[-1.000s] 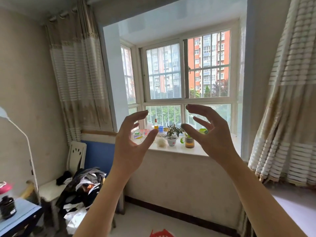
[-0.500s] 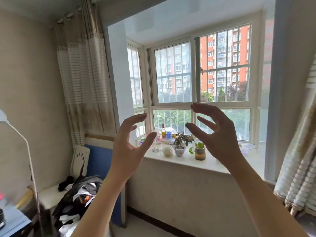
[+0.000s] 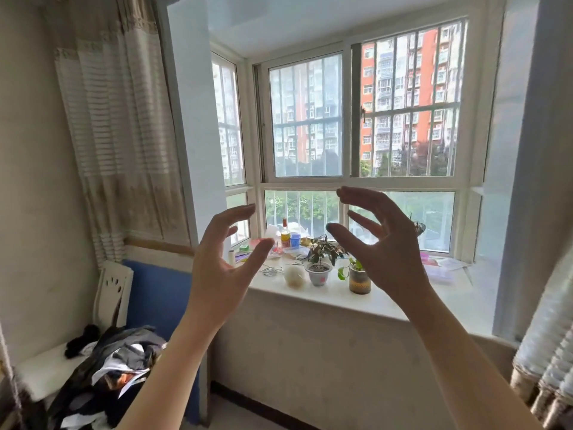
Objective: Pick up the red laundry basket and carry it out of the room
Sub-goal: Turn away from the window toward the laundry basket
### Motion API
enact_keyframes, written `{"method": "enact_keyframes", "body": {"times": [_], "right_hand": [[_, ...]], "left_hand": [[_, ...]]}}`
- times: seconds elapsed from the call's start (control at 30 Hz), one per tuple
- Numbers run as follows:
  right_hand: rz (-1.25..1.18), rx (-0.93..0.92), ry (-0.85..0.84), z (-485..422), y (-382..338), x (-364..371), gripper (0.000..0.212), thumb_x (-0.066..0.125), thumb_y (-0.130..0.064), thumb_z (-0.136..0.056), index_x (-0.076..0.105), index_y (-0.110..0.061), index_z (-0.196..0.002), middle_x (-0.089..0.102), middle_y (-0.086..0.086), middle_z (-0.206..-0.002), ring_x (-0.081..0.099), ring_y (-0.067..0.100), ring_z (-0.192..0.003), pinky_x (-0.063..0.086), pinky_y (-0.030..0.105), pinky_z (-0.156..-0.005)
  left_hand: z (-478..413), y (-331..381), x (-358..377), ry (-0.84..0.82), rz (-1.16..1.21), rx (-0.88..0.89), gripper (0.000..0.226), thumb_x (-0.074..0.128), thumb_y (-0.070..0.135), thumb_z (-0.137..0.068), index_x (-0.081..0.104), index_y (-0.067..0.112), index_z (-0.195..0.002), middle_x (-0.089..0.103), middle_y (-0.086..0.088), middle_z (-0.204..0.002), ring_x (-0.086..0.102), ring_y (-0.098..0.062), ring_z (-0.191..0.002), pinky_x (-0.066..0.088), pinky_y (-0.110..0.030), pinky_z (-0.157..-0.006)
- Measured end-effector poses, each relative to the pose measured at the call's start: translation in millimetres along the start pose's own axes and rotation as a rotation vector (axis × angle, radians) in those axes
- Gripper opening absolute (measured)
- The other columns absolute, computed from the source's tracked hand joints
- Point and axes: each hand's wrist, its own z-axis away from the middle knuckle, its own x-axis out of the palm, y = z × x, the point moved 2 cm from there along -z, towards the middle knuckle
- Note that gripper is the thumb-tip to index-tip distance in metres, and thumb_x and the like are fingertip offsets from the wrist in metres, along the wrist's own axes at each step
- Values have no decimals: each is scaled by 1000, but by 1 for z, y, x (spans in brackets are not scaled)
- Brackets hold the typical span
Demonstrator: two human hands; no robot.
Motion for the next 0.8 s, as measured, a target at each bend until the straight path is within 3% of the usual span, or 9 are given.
{"method": "enact_keyframes", "body": {"times": [0.13,0.23,0.47,0.73,0.8], "right_hand": [[4,6,19,-19,45,24,44,78,-16,-73,62,-25,-113,67,-10,-117,60,8,-117,50,28,-98],[21,31,17,-33,79,44,44,78,-12,-73,62,-23,-113,68,-8,-118,60,9,-117,49,30,-100],[62,74,36,-52,155,81,43,79,-17,-74,62,-30,-111,68,-14,-117,60,7,-117,49,25,-98],[81,172,37,-53,229,96,44,79,-19,-72,63,-31,-111,68,-13,-116,61,7,-114,49,29,-99],[73,185,31,-54,248,97,44,80,-18,-72,63,-29,-112,68,-11,-116,62,8,-113,50,30,-99]], "left_hand": [[-18,-53,5,-16,14,-7,49,73,32,-78,49,49,-117,54,41,-120,53,11,-116,41,-10,-98],[-32,-97,8,-15,28,-40,49,72,35,-78,47,53,-116,52,45,-120,51,17,-114,39,-4,-94],[-55,-193,23,-47,72,-92,47,71,44,-78,51,48,-122,59,26,-128,55,0,-122,42,-23,-100],[-52,-264,48,-66,67,-173,48,69,49,-77,51,50,-121,57,30,-129,54,7,-119,43,-23,-99],[-50,-280,57,-67,60,-203,48,68,51,-77,51,50,-121,56,32,-129,53,11,-118,48,-28,-97]]}}
